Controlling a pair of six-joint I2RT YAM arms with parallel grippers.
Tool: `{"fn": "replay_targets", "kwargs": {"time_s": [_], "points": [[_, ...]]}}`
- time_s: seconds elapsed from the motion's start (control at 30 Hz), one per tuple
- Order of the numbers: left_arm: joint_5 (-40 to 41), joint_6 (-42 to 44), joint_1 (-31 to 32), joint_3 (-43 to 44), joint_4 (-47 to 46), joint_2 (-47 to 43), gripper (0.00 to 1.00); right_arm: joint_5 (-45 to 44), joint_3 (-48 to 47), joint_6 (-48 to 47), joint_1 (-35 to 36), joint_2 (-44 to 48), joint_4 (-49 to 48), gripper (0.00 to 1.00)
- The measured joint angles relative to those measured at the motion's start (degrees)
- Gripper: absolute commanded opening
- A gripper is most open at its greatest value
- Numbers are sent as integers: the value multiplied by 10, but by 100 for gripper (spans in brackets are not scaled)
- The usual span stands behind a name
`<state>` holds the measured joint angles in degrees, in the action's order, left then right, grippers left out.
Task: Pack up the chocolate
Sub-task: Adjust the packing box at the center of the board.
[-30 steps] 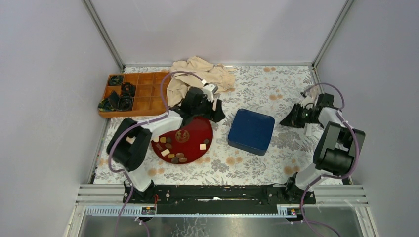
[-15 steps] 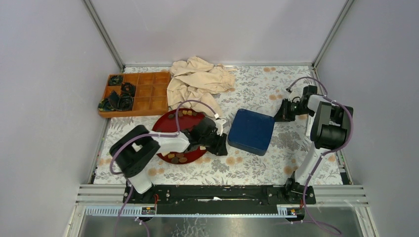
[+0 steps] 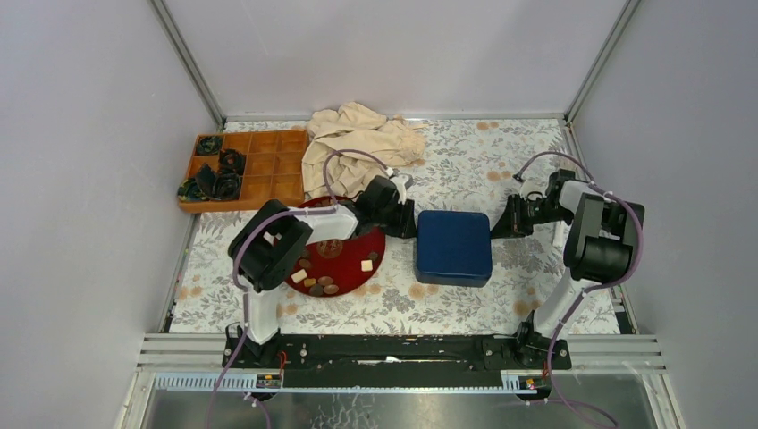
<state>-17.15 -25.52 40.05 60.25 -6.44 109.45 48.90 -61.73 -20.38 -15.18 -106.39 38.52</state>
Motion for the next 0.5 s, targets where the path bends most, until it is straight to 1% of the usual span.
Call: {"fn": "replay_targets", "kwargs": {"time_s": [0.13, 0.23, 0.3, 0.33, 0.4, 0.43, 0.47, 0.5], "points": [[10, 12, -27, 66, 20, 38, 53, -2, 6, -2, -1, 39, 12, 30], [9, 16, -33, 87, 21, 49, 55, -18, 22, 1, -7, 92, -4, 46], [10, 19, -33, 83, 20, 41, 57, -23, 29, -11, -11, 139, -11, 55], [10, 20, -33, 79, 20, 37, 58, -23, 31, -25, -12, 165, -11, 57], [14, 29, -33, 46, 10, 8, 59, -13, 32, -77, -16, 225, -2, 61], [16, 37, -33, 21, 8, -18, 60, 2, 31, -140, -17, 270, 20, 61], [18, 45, -33, -3, 5, -46, 62, 5, 31, -155, -17, 278, 26, 60], [17, 55, -33, -28, 0, -78, 66, 16, 29, -224, -17, 299, 55, 60]]}}
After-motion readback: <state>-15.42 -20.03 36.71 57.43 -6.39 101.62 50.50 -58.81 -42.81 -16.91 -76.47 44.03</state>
